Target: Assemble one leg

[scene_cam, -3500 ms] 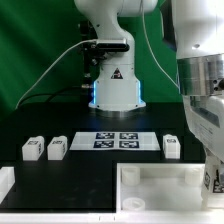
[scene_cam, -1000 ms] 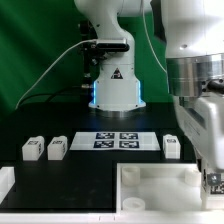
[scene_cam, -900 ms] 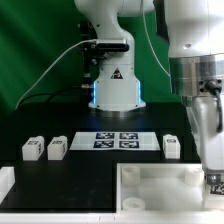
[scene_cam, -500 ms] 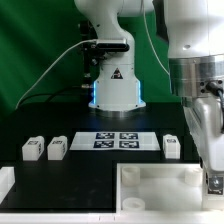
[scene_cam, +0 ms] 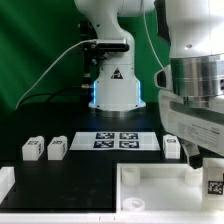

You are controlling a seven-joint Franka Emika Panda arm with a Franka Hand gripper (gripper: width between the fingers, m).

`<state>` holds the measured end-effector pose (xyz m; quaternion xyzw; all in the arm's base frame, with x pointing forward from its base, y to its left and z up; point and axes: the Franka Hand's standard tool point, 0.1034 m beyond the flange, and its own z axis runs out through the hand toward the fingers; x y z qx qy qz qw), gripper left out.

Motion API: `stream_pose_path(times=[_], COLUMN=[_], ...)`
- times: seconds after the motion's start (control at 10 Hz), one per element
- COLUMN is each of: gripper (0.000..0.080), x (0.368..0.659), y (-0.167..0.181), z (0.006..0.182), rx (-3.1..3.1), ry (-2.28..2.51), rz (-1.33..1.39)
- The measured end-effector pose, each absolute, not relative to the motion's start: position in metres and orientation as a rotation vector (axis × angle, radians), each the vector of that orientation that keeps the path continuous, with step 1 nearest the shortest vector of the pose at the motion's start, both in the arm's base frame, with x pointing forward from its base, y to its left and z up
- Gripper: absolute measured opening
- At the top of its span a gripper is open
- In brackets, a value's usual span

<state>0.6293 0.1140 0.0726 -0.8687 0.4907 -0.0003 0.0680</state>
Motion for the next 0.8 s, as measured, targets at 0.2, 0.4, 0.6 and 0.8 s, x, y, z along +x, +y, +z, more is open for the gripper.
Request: stream_pose_path(times=[0.2, 0.4, 0.6, 0.8], gripper=[0.0649, 0.0649, 0.0649, 0.0603], x=[0.6295, 0.6332, 0.6322, 0.6321], y=[0.1124, 0.1123, 0.1052, 0.1049], z=[0.0725, 0.0762, 0.0733, 0.0730], rx=[-2.777, -2.977, -3.011, -3.001], ry=[1.171, 0.554, 0.377, 0.444], rz=[-0.028, -0.082, -0.095, -0.091])
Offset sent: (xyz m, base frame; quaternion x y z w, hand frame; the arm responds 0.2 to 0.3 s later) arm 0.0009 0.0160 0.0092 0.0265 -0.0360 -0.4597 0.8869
